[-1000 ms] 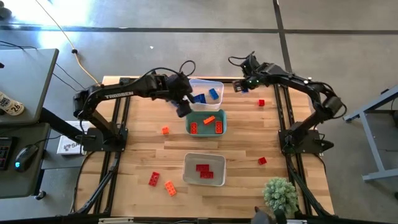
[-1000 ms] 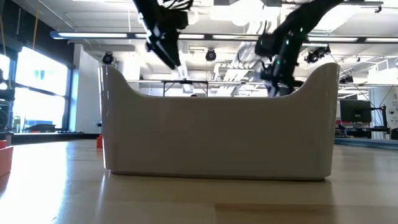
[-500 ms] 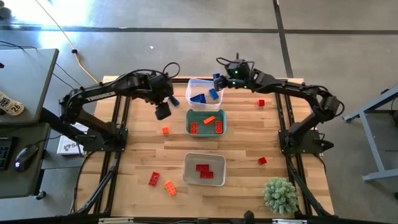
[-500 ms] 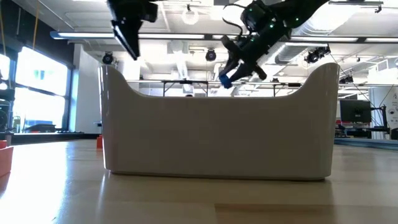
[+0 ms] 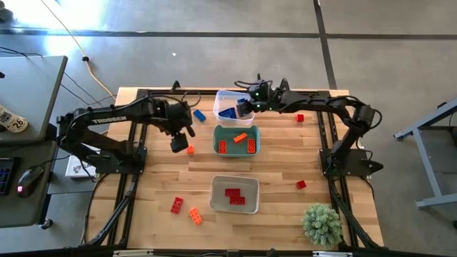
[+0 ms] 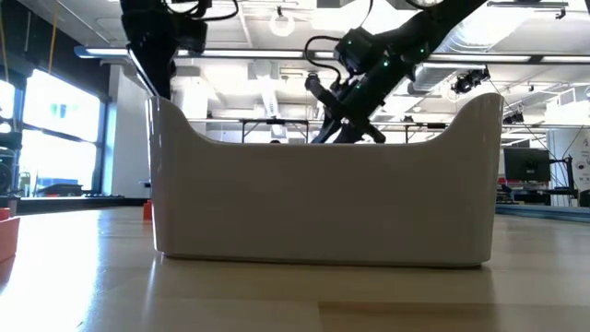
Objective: Sort & place blocks by color
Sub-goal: Put the blue game piece into the transparent bin, then put the red game piece into the white bin
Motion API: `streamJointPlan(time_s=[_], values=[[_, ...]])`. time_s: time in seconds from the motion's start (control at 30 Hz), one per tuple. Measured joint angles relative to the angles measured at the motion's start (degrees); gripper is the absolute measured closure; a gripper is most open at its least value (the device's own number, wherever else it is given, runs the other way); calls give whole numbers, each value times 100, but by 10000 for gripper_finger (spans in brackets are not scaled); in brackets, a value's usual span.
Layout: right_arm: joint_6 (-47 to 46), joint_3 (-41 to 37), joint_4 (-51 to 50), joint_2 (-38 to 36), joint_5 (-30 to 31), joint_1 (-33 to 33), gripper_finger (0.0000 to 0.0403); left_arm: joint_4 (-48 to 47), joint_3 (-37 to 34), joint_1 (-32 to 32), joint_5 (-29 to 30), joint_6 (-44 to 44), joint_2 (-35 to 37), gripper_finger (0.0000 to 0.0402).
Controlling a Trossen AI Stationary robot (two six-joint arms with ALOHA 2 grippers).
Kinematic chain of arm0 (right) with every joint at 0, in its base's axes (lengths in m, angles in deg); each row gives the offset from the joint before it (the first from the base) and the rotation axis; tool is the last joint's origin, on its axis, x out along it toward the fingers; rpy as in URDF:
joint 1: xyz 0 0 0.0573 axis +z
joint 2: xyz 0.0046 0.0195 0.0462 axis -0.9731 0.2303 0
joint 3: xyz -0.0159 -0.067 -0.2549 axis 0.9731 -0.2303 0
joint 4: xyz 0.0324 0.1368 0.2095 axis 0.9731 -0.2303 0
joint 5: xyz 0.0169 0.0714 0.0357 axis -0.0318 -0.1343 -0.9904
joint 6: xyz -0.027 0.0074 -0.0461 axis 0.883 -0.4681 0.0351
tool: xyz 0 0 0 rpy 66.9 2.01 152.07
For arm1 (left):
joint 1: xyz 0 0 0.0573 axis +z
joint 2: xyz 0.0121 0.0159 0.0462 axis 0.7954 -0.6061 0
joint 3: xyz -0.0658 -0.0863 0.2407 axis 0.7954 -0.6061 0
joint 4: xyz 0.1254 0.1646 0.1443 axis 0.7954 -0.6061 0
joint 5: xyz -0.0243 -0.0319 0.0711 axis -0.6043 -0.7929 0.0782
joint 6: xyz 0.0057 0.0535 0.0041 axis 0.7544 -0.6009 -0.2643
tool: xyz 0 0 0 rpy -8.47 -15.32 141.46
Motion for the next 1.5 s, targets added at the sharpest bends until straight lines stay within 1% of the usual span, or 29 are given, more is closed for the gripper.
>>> streamJointPlan(time_s=[0.07,0.17,0.23,0.33,0.53,0.63,0.73,0.87,1.2,1.37,1.5], values=[[-32,0,-10,44,24,31,298,42,-147,-78,-23,-7,0,177],[-24,0,-10,66,290,83,289,129,-378,-182,-25,4,-2,177],[-42,0,17,66,434,95,278,143,-468,-242,-43,68,-2,177],[-81,0,51,66,444,95,255,177,-586,-332,-193,252,-2,177],[-124,0,174,64,439,95,200,184,-689,-499,-242,1025,-4,177],[-130,0,167,64,369,95,180,137,-730,-648,-239,1508,-4,177],[-246,0,166,64,155,95,170,-18,-730,-882,-250,2116,-4,177],[-231,0,167,64,-198,95,168,-250,-730,-1314,-248,3123,-4,177],[-51,0,167,-15,-1151,95,167,-258,-730,-2841,-384,5889,-4,177],[180,-1,168,-247,-1204,154,167,-148,-730,-3640,-329,7254,-4,177],[313,0,179,-420,-1180,208,167,152,-730,-4224,-36,8134,-17,177]])
